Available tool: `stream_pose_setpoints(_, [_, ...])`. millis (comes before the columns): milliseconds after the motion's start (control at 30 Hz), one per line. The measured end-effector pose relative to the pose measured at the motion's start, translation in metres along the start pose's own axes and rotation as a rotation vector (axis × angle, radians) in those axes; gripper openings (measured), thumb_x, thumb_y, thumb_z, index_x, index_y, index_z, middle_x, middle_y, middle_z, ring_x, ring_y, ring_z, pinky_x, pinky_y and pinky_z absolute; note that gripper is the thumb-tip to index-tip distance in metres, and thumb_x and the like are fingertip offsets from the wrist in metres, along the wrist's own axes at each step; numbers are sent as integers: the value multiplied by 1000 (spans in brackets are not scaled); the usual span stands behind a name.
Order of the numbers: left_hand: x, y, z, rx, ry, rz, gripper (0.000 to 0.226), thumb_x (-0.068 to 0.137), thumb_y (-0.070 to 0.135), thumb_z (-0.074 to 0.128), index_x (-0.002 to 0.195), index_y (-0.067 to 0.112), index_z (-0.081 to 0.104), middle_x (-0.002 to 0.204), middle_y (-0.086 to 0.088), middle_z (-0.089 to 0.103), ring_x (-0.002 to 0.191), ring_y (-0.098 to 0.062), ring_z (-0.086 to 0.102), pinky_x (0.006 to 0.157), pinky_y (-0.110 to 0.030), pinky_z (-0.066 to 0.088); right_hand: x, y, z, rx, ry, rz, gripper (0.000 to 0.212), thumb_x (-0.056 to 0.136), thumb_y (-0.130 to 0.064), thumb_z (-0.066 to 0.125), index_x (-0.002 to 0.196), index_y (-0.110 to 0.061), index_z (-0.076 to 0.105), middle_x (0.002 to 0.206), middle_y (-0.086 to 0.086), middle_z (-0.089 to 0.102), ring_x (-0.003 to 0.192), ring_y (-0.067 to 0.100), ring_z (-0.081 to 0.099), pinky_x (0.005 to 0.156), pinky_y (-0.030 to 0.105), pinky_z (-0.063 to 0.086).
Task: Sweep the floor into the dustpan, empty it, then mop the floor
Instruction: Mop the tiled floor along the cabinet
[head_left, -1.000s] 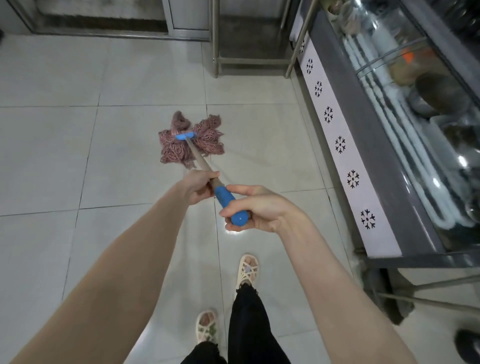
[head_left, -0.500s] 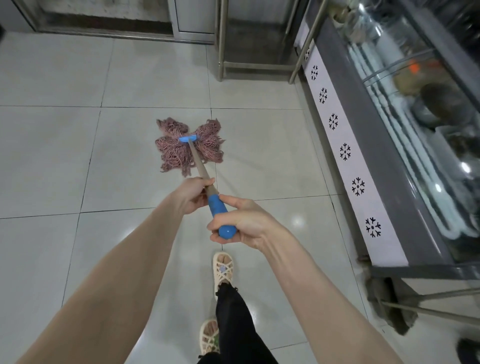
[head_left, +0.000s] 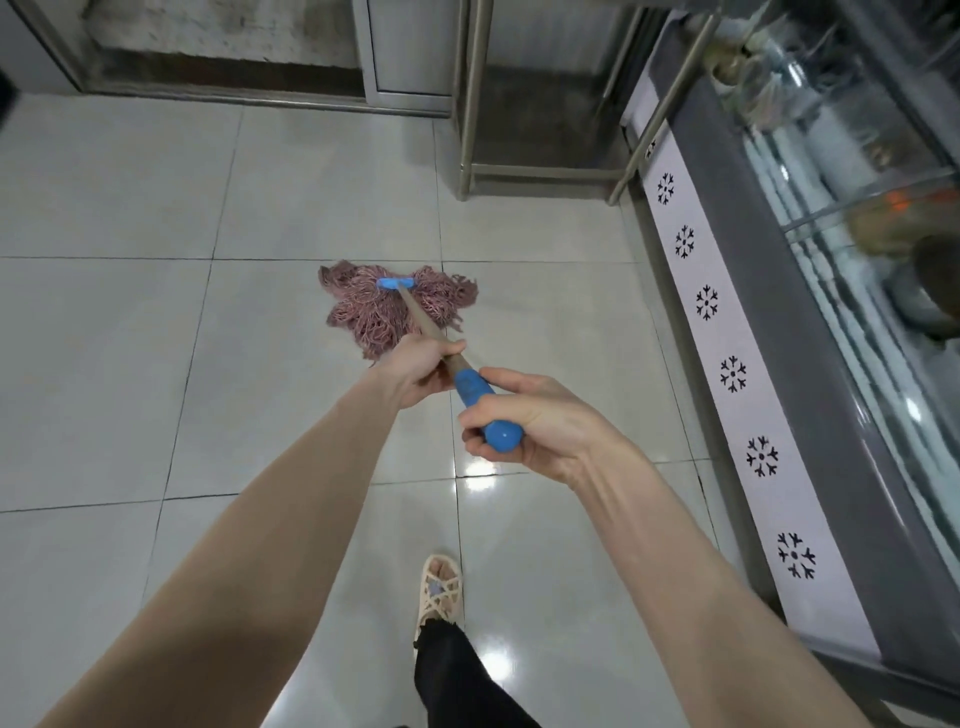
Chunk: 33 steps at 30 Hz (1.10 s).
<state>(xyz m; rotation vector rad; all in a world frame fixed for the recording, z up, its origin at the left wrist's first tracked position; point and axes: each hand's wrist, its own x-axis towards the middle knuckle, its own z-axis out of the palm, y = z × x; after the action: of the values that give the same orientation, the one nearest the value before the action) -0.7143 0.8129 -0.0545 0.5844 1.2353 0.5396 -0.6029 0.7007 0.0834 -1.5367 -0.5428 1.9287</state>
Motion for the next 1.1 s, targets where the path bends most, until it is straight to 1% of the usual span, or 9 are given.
stream_pose_setpoints(100, [28, 30, -10, -24, 14, -13, 36, 92, 5, 58, 123, -10, 52, 99, -14, 52, 76, -19, 55, 53, -26, 56, 31, -28, 10, 2, 11, 19, 59, 79, 14, 61, 131, -10, 44, 76, 15, 59, 46, 19, 58, 45, 22, 51])
stream_pose_setpoints(167, [45, 44, -16, -40, 33, -26, 17, 93, 6, 56, 108, -3, 56, 84, -11, 51, 69, -17, 51, 52, -27, 53, 55, -39, 19, -20, 32, 21, 74, 78, 15, 62, 143, -4, 35, 83, 15, 59, 45, 18, 59, 47, 24, 53])
stream_pose_setpoints(233, [67, 58, -25, -44, 76, -58, 3, 95, 6, 52, 92, 6, 51, 72, -7, 45, 62, -16, 47, 55, -28, 48, 79, -49, 28, -34, 31, 35, 75, 76, 15, 63, 143, -6, 37, 91, 16, 57, 43, 18, 60, 47, 24, 54])
stream_pose_setpoints(367, [115, 95, -37, -22, 71, -58, 10, 96, 8, 51, 86, 8, 50, 71, -6, 45, 63, -16, 48, 59, -29, 46, 126, -84, 34, -10, 22, 42, 70, 75, 15, 65, 136, -15, 46, 93, 17, 58, 44, 19, 60, 49, 25, 55])
stream_pose_setpoints(433, [142, 119, -42, -25, 70, -52, 11, 97, 8, 50, 85, 8, 49, 72, -6, 44, 64, -15, 47, 59, -29, 46, 151, -111, 35, -16, 42, 40, 75, 76, 15, 64, 142, -11, 40, 100, 21, 57, 44, 20, 61, 47, 23, 53])
stream_pose_setpoints(533, [191, 171, -50, 3, 28, -55, 13, 98, 9, 48, 85, 9, 47, 72, -6, 43, 65, -15, 46, 60, -29, 45, 203, -156, 39, -11, 39, 56, 79, 77, 15, 65, 145, -10, 35, 98, 20, 59, 47, 20, 61, 49, 25, 55])
stream_pose_setpoints(667, [251, 239, -61, 48, 13, -62, 14, 98, 10, 48, 84, 9, 48, 72, -5, 44, 65, -14, 47, 60, -28, 46, 268, -218, 42, 14, 75, 50, 80, 76, 15, 66, 146, -10, 35, 89, 13, 61, 52, 20, 61, 55, 29, 58])
stream_pose_setpoints(933, [363, 394, -81, 139, -9, -78, 12, 97, 10, 50, 86, 8, 48, 73, -4, 43, 64, -13, 46, 58, -25, 47, 387, -365, 61, 98, 128, 39, 75, 76, 14, 65, 142, -10, 39, 85, 17, 63, 43, 18, 58, 48, 24, 52])
stream_pose_setpoints(1100, [413, 440, -89, 141, -3, -91, 5, 97, 9, 50, 94, 6, 49, 74, -4, 44, 66, -14, 47, 62, -26, 49, 438, -408, 62, 102, 127, 55, 79, 74, 14, 68, 142, -12, 39, 96, 17, 63, 49, 19, 60, 53, 27, 55])
